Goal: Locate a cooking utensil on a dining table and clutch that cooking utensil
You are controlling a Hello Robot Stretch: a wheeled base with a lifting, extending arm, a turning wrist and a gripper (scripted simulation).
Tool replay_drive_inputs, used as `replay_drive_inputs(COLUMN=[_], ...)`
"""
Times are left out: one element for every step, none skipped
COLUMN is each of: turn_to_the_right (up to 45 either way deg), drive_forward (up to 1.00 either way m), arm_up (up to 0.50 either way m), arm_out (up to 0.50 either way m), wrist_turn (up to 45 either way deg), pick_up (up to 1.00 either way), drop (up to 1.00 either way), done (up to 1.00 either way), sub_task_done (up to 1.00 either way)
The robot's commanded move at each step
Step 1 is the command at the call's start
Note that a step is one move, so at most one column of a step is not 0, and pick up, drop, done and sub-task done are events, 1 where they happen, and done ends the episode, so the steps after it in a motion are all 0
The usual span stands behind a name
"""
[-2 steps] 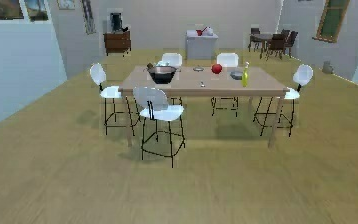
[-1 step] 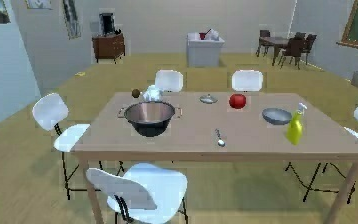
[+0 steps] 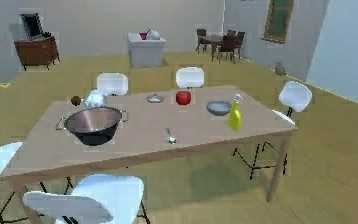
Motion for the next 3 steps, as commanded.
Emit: replay_drive_inputs(turn_to_the_right=[0.0, -45.0, -45.0], drive_forward=[0.1, 0.0, 0.0], arm_up=[0.0, 0.0, 0.0], arm_out=[0.0, 0.0, 0.0], wrist_turn=[0.0, 0.0, 0.0], pick_up=[0.0, 0.0, 0.0], drop=[0.0, 0.0, 0.0], done=[0.0, 0.0, 0.0], sub_task_done=[0.0, 0.0, 0.0])
